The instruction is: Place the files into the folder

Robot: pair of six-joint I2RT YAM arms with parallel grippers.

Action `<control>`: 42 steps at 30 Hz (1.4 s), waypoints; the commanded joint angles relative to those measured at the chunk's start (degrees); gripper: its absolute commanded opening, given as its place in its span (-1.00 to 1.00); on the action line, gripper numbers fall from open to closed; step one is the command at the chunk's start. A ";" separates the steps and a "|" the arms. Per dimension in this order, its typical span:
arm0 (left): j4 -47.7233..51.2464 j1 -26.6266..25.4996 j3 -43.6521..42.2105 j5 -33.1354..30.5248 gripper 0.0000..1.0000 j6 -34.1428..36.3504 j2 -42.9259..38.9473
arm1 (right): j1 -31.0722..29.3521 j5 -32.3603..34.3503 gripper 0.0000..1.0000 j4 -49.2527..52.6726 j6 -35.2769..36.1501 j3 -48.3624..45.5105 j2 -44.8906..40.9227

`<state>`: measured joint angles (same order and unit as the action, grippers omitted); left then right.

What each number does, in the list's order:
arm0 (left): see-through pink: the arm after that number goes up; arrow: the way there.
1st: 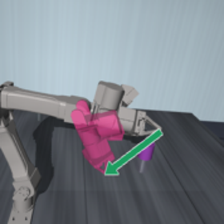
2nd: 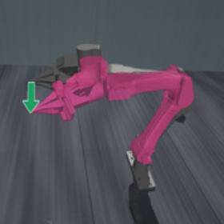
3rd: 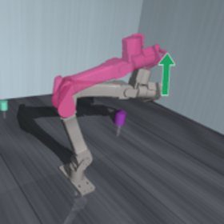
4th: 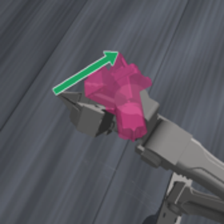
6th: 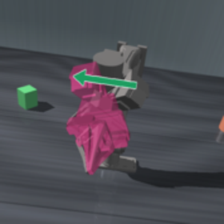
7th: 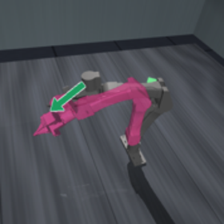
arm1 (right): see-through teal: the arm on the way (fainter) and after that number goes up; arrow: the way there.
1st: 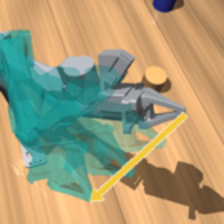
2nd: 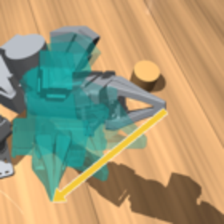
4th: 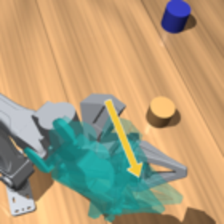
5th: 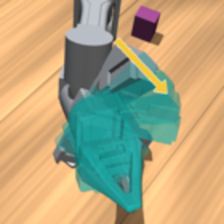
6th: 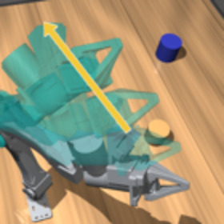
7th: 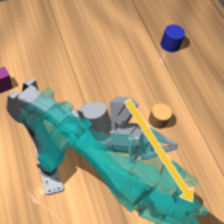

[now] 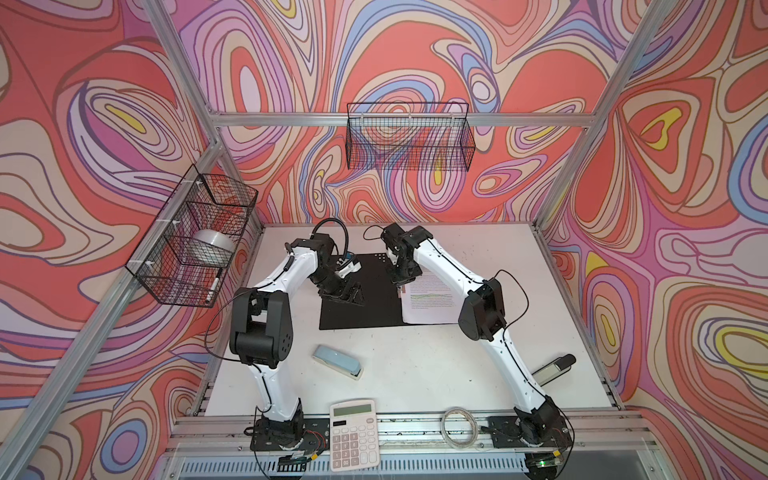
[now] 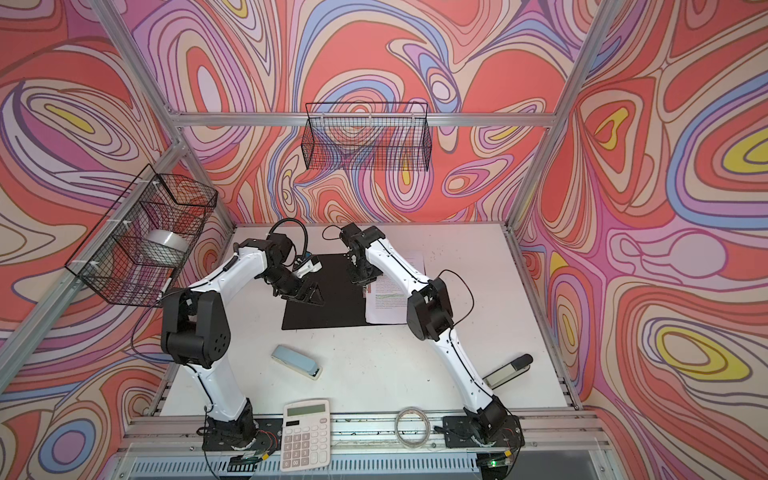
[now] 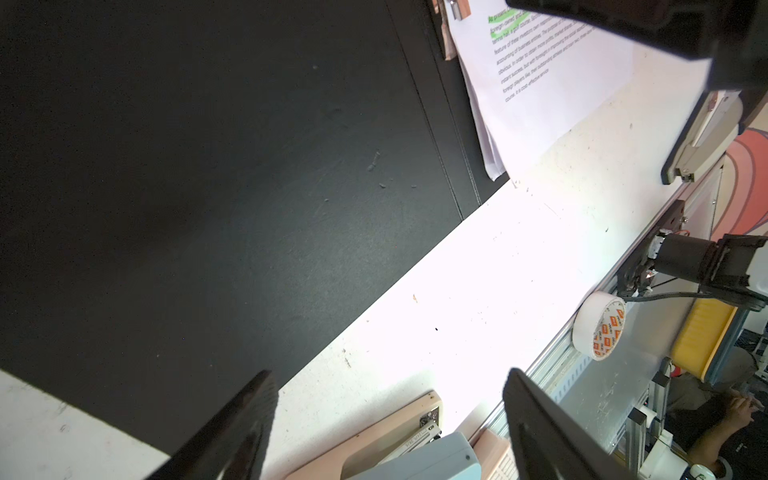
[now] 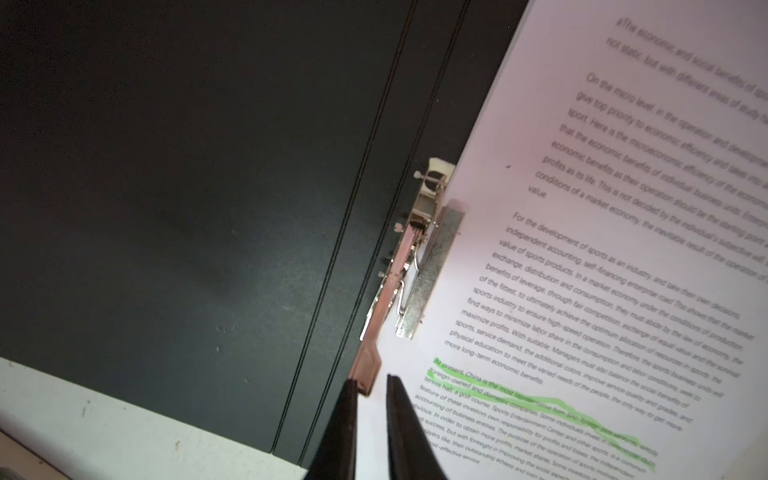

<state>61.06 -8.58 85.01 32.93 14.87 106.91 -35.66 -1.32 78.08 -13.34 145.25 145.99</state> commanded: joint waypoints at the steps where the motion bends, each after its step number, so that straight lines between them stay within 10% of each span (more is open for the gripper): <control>1: 0.48 0.14 -0.54 -0.37 0.72 1.52 -1.93 | 0.50 1.70 -0.71 1.53 0.42 -0.32 2.11; 42: -11.63 -1.78 2.61 -30.92 0.51 -4.67 9.93 | 1.38 0.97 -0.72 3.04 1.46 -1.72 2.12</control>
<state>50.43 -9.80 85.47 4.89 10.26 115.20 -35.27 -2.00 79.15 -12.67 145.12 146.17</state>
